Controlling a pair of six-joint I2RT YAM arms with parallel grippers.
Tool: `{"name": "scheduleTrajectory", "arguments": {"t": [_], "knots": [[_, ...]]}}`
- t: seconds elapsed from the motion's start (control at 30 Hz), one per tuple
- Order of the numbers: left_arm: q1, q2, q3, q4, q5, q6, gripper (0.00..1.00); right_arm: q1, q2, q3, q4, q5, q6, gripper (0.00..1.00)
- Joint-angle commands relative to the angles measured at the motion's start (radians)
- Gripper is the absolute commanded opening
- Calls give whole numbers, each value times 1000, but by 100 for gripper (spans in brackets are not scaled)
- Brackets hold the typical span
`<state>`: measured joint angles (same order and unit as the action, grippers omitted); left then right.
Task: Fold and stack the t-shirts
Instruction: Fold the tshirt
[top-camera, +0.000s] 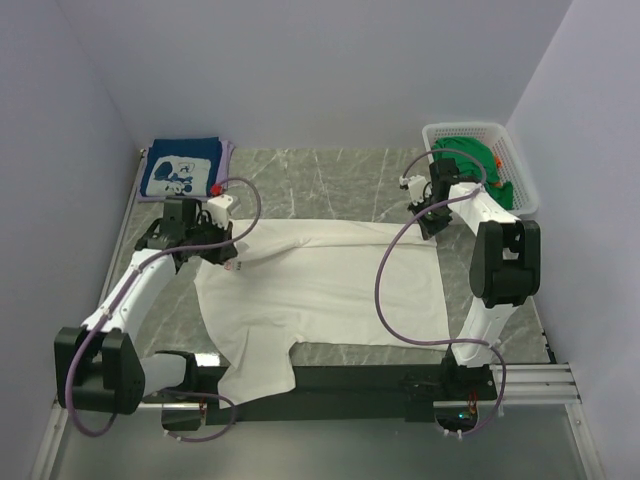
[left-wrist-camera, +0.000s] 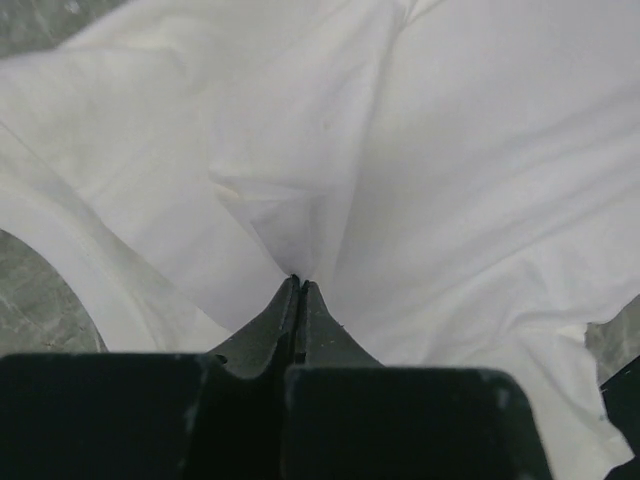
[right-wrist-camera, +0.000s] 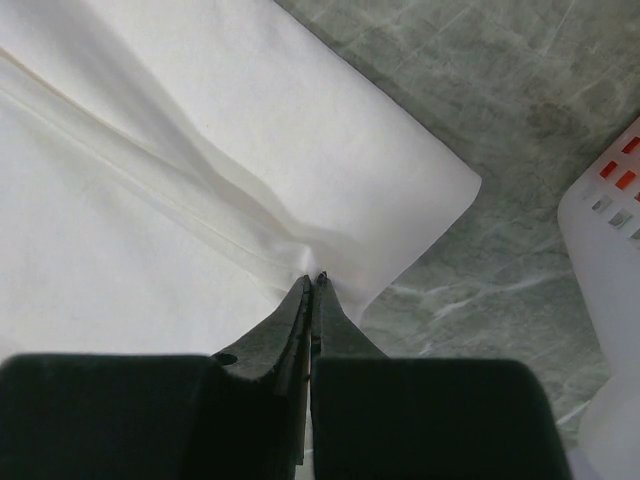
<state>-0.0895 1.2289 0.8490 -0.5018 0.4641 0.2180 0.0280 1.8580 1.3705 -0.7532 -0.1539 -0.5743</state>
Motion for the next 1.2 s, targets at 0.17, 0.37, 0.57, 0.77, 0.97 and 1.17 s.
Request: {"name": "scheduleTrajectory", "arguments": {"t": [0.17, 0.37, 0.57, 0.77, 0.97, 1.17], "knots": [[-44, -98, 87, -98, -53, -100, 0, -10, -37, 24, -25, -6, -25, 0], [-42, -118, 13, -112, -90, -62, 0, -10, -54, -48, -23, -9, -50, 0], [-38, -80, 18, -116, -116, -36, 0, -10, -71, -128, 0, 4, -78, 0], [-39, -28, 25, -194, -73, 93, 1, -10, -60, -145, -18, 4, -110, 10], [-38, -61, 24, -380, 1, 432, 29, -23, -126, -119, -75, 17, -170, 53], [-59, 19, 139, -318, 34, 462, 51, -23, -99, -1, -136, -18, -168, 49]]}}
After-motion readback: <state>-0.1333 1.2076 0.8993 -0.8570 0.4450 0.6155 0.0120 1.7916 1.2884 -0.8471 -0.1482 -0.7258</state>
